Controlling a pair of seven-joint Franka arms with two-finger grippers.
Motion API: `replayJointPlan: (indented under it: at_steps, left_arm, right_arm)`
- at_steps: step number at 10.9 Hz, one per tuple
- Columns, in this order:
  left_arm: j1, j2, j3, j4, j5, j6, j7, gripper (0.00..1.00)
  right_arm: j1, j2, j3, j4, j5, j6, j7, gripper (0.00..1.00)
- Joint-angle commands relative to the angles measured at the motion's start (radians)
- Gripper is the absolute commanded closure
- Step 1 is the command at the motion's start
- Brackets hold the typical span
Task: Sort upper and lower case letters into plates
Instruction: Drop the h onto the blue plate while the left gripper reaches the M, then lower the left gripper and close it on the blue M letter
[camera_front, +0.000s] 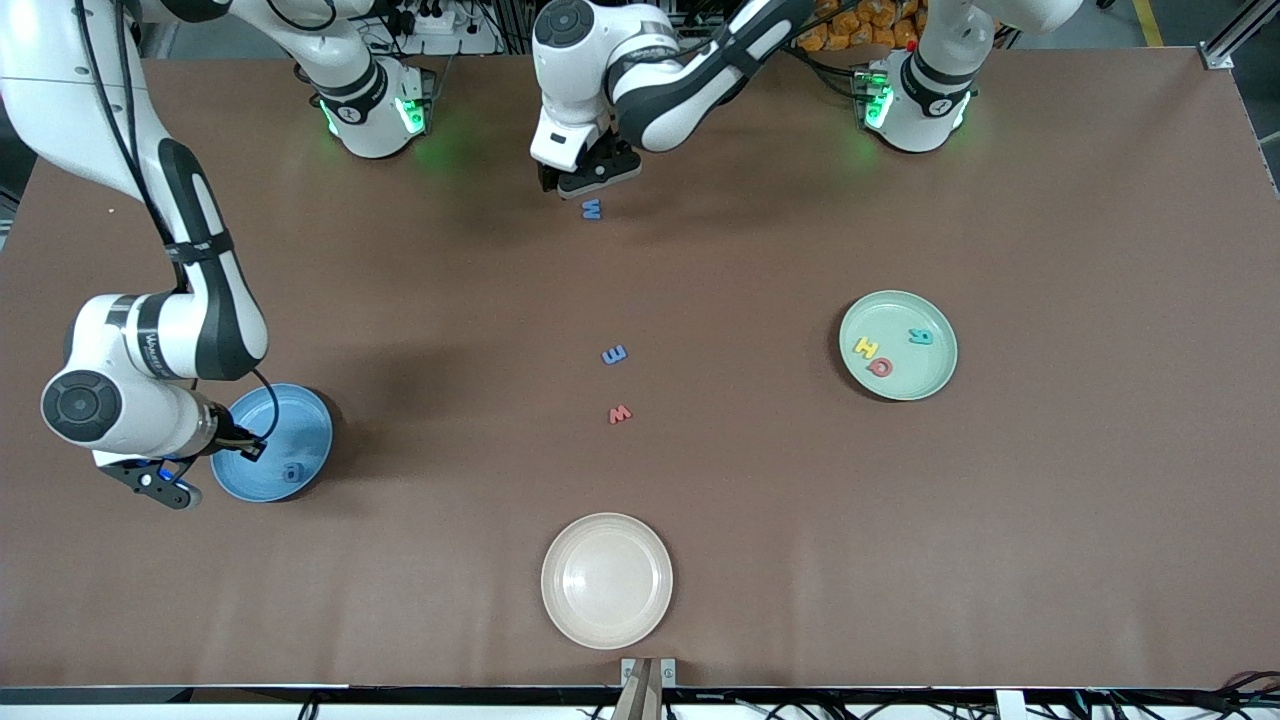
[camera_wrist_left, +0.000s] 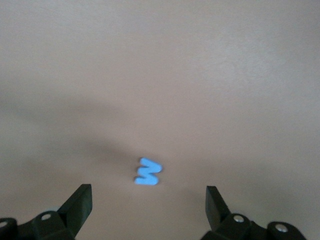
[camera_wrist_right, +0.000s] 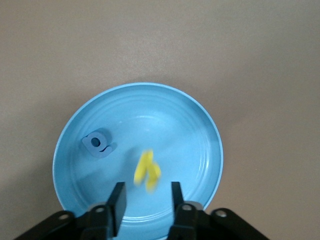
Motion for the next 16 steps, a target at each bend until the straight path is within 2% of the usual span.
replayJointPlan:
  at_steps: [1,9,11,16]
  left_arm:
    - [-0.010,0.127,0.010,0.039,0.177,0.101,-0.126,0.00]
    - [-0.015,0.202,0.008,0.005,0.196,0.135,-0.125,0.00]
    - [-0.013,0.201,0.007,-0.033,0.196,0.152,-0.096,0.00]
    - [-0.013,0.201,-0.004,-0.027,0.182,0.156,-0.095,0.00]
  right_arm:
    - [-0.003,-0.034,0.020,-0.010,-0.015,-0.048,0.005,0.00]
    - [0.025,-0.034,0.023,-0.008,-0.007,-0.059,0.010,0.00]
    - [0.025,-0.034,0.023,-0.009,-0.007,-0.059,0.010,0.00]
    - [0.031,-0.034,0.023,-0.011,-0.007,-0.060,0.008,0.00]
